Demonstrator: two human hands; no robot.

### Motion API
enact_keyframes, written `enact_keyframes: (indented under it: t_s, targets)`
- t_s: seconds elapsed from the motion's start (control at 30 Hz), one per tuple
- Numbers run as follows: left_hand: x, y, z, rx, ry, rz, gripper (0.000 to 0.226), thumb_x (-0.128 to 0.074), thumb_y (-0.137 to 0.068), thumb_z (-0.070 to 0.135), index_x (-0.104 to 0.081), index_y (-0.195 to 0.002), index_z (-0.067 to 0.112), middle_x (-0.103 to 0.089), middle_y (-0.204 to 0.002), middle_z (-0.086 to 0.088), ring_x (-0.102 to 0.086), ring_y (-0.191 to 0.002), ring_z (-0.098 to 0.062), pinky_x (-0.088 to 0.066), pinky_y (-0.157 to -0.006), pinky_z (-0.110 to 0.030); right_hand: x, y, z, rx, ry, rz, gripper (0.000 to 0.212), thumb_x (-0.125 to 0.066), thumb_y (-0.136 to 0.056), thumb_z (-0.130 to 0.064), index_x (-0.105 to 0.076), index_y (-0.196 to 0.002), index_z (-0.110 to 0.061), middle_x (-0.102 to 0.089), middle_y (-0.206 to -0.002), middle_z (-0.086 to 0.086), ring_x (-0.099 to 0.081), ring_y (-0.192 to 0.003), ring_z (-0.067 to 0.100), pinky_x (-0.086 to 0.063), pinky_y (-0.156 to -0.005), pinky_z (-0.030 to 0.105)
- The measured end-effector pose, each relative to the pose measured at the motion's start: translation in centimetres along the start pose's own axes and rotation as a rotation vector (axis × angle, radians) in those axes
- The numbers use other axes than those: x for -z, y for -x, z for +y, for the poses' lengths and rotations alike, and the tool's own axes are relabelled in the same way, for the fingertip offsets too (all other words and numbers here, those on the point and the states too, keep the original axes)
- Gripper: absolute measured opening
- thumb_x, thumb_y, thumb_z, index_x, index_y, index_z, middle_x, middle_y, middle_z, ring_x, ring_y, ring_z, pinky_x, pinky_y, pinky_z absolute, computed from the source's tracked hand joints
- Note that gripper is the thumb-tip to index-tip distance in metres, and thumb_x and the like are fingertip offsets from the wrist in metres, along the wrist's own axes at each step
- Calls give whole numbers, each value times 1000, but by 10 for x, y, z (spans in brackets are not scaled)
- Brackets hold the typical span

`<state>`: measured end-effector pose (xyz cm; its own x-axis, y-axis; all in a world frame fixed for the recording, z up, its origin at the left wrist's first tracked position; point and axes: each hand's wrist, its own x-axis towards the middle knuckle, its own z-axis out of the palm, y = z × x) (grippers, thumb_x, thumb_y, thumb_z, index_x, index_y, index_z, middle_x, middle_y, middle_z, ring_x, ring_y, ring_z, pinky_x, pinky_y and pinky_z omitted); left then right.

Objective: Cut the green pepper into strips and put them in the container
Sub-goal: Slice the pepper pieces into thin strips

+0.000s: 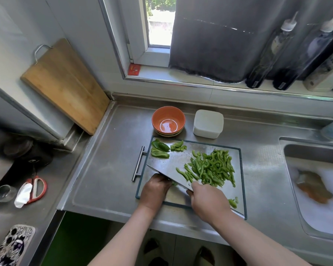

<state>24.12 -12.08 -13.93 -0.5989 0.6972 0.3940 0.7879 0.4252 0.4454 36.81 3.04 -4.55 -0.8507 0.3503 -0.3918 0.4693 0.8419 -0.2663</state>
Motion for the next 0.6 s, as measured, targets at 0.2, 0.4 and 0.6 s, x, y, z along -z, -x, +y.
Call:
enact_keyframes:
  t_s: [0.2,0.4,0.6]
  targets:
    - [-3,1,-2,22,29,-2,9,-81,-79,19,-80,-87,19,-74,-89,-2,-68,-79,-20,-58,-65,-28,-7,-12,-1,-15,46,-48,8,-40,-100,-21,-44,-93,-19,-48,-74,3,-50,-67,31,-31,-49,35]
    - [-6,7,-3,62,50,-9,17,-64,-88,24,-77,-83,15,-70,-84,-2,-64,-79,-20,-54,-66,-31,-11,-37,-21,-70,-25,-111,8,-43,-98,-19,-46,-92,-19,-58,-86,6,-52,-73,30,-40,-60,35]
    - [-1,6,-3,89,82,-58,8,-77,-79,9,-77,-84,15,-67,-83,1,-60,-80,-18,-54,-61,-31,-4,-51,-25,-170,-264,-129,30,-45,-101,-41,-64,-103,-18,-69,-102,7,-63,-92,31,-48,-73,35]
